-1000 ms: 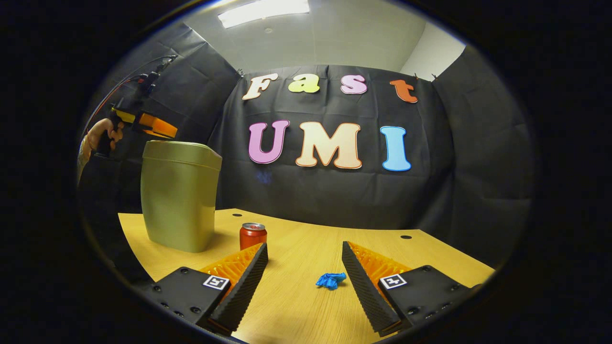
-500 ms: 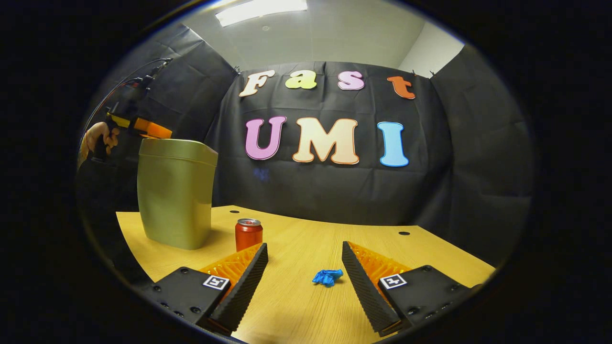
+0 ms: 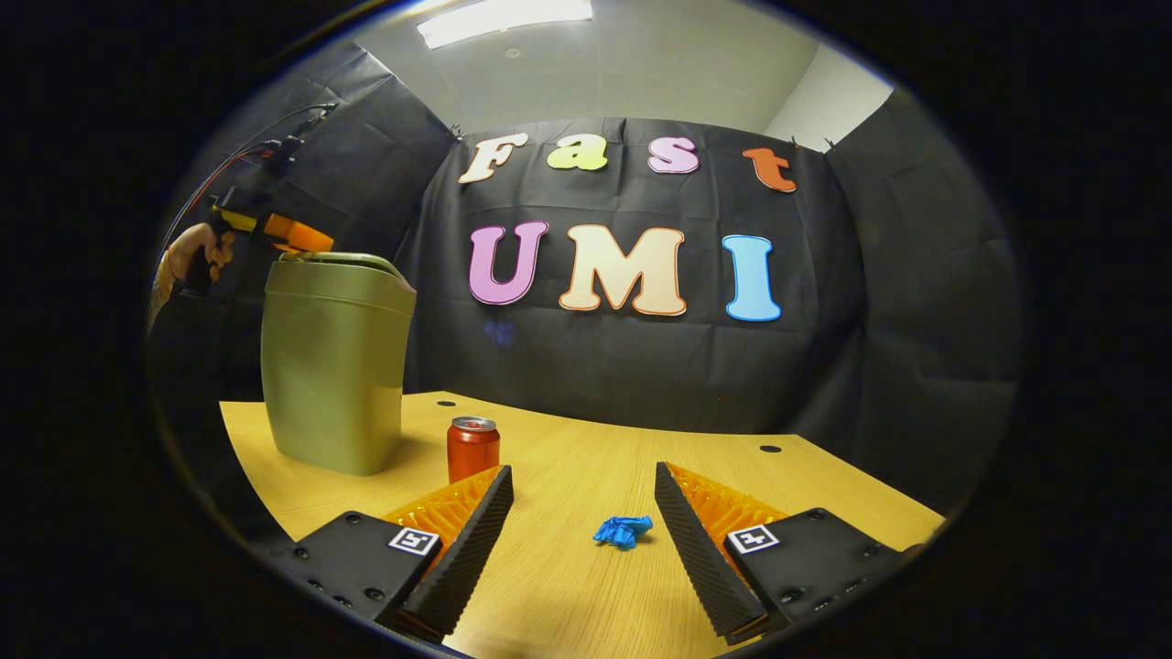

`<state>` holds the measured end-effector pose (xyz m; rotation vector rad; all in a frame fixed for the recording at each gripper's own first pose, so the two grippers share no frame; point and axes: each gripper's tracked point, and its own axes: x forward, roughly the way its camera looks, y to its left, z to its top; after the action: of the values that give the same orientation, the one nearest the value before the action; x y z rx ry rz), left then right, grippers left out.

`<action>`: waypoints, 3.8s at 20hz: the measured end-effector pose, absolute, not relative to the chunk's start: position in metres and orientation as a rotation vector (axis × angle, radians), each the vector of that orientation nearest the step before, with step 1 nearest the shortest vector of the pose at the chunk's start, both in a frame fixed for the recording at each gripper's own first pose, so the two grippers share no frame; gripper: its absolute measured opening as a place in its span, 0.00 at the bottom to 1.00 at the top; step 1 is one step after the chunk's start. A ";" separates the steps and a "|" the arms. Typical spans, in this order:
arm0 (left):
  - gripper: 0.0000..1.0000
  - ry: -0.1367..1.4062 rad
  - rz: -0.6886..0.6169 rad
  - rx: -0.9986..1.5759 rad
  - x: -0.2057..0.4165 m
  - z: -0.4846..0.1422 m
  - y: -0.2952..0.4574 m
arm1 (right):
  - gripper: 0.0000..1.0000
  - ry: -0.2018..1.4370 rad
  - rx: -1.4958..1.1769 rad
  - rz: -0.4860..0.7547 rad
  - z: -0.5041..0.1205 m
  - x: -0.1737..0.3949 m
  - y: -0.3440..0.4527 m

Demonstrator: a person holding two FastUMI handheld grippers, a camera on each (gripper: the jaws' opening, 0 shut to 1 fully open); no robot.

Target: Press the lid of the desktop garbage bin to open it, pick up the crumpled paper on the desktop and throw it into the bin, then pick up the pop can on the desktop and drop it into the bin, and finally close the garbage bin lid.

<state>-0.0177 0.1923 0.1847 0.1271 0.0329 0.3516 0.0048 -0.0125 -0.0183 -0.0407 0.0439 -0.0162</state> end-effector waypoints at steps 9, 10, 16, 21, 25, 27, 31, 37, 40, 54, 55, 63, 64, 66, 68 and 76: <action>0.00 -0.101 0.210 0.127 -0.005 0.243 0.132 | 0.98 0.037 -0.037 -0.017 -0.015 0.004 -0.011; 0.00 -0.097 0.183 0.114 -0.004 0.239 0.121 | 0.98 0.034 -0.037 -0.017 -0.014 0.003 -0.011; 0.00 -0.061 0.001 0.067 0.015 0.185 0.052 | 0.98 0.032 -0.025 -0.023 -0.013 0.003 -0.015; 0.00 -0.054 -0.129 -0.001 0.021 0.126 0.001 | 0.98 0.019 -0.007 -0.030 -0.009 0.002 -0.018; 0.00 -0.029 -0.159 -0.011 0.026 0.079 -0.013 | 0.98 0.031 -0.013 -0.030 -0.016 0.005 -0.018; 0.00 -0.014 -0.145 -0.012 0.024 0.057 -0.011 | 0.98 0.041 -0.014 -0.030 -0.021 0.006 -0.018; 0.00 0.028 -0.130 0.006 0.024 0.017 -0.006 | 0.98 0.061 -0.003 -0.036 -0.029 0.010 -0.021; 0.08 0.081 -0.114 0.043 0.027 0.000 0.002 | 0.98 0.119 -0.019 -0.015 -0.041 0.021 -0.022; 0.54 0.085 -0.113 0.047 0.027 -0.002 0.002 | 0.98 0.187 -0.043 0.038 -0.042 0.035 -0.024; 0.97 0.079 -0.129 0.054 0.026 -0.001 -0.006 | 0.99 0.687 -0.093 0.155 -0.132 0.103 -0.069; 0.97 0.075 -0.133 0.056 0.027 0.001 -0.008 | 1.00 0.717 -0.094 0.155 -0.140 0.106 -0.070; 0.97 0.087 -0.148 0.044 0.026 -0.003 -0.012 | 0.92 0.850 -0.098 0.183 -0.171 0.108 -0.067; 0.97 0.087 -0.149 0.045 0.025 -0.003 -0.012 | 0.88 0.866 -0.087 0.198 -0.175 0.106 -0.065; 0.97 0.085 -0.147 0.045 0.026 -0.003 -0.011 | 0.75 0.870 -0.071 0.198 -0.174 0.107 -0.064; 0.97 0.088 -0.146 0.044 0.027 -0.005 -0.010 | 0.46 0.874 -0.080 0.199 -0.174 0.107 -0.063; 0.97 0.129 -0.151 0.021 0.031 -0.019 -0.011 | 0.18 0.768 -0.094 0.220 -0.121 0.119 -0.049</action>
<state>0.0313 -0.0109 -0.0188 0.0205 0.1295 -0.1511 0.1194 -0.0494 -0.1208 -0.0945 0.7682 0.2203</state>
